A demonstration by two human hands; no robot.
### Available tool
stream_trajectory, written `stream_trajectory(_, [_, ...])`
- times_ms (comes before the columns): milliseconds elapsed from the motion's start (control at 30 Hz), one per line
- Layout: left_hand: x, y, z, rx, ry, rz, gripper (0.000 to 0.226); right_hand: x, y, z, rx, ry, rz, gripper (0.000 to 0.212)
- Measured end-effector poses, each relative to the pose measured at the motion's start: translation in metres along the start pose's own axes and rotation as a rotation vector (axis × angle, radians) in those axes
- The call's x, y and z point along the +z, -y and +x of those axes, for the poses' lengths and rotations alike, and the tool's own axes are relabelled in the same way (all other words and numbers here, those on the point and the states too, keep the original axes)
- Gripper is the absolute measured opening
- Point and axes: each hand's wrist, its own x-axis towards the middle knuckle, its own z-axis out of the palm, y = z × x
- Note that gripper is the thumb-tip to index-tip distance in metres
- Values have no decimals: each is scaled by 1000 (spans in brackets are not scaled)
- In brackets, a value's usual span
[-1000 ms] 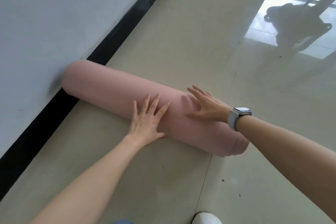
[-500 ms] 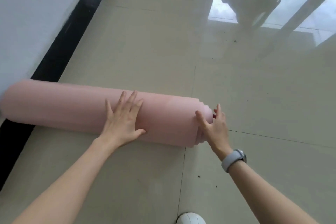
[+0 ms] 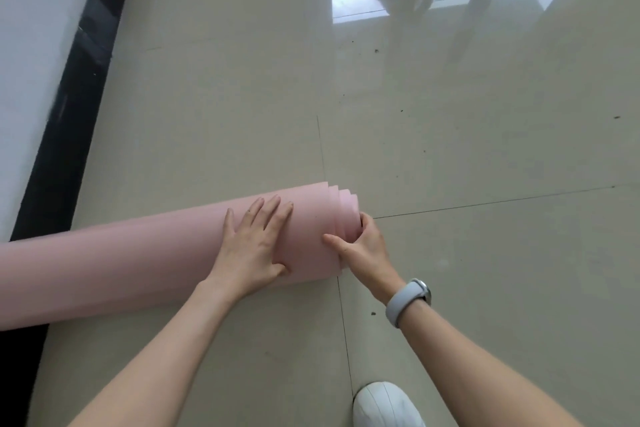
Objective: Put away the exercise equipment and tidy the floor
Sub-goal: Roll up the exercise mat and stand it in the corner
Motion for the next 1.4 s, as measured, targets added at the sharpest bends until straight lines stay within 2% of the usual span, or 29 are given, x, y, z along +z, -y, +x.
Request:
stream_trajectory(100, [-22,8,-14,-41,-65,-151,100,7,33,-13,-76,-5,-67,54])
stream_trajectory(267, [-96,20,-70,-18,-335,-404,96,19,135,-69,-346,-37,-330,58])
stream_trajectory(367, [-159,17,-115,-64,-451,-756,72,27,203,-112,-603,-64,-464,57])
stream_trajectory(467, [-228,9,-154,-240,-507,-1170,43,36,258,-144,-839,-82,-607,55])
stream_trajectory(533, [-269,9,-175,-359,-466,-1398,35,37,295,-164,-958,-70,-676,47])
stream_trajectory(667, [-334,13,-206,-418,-273,-1725,52,40,357,-196,-1150,59,-884,29])
stream_trajectory(700, [-345,13,-210,-416,-235,-1756,55,40,365,-200,-1169,104,-924,23])
stream_trajectory(767, [-364,9,-214,-441,-148,-1751,68,38,375,-209,-1176,202,-984,35])
stream_trajectory(833, [-376,1,-216,-489,-102,-1693,77,33,373,-210,-1197,289,-1050,27])
stream_trajectory(933, [-384,-7,-217,-562,-128,-1601,61,30,369,-211,-1192,386,-1072,31])
stream_trajectory(1100, [-383,4,-224,-609,-105,-1531,48,28,365,-221,-1110,432,-874,31])
stream_trajectory(1167, [-383,3,-227,-617,-91,-1527,47,21,366,-228,-1057,378,-782,30])
stream_trajectory(1233, [-382,-1,-229,-621,-109,-1550,48,8,363,-233,-975,188,-767,32])
stream_trajectory(1300, [-381,-4,-231,-627,-140,-1581,49,-9,366,-230,-723,-91,-795,41])
stream_trajectory(1333, [-380,-4,-233,-627,-150,-1590,50,-17,372,-228,-503,-175,-776,49])
stream_trajectory(1400, [-376,-2,-236,-618,-154,-1578,54,-25,378,-216,-56,-152,-645,66])
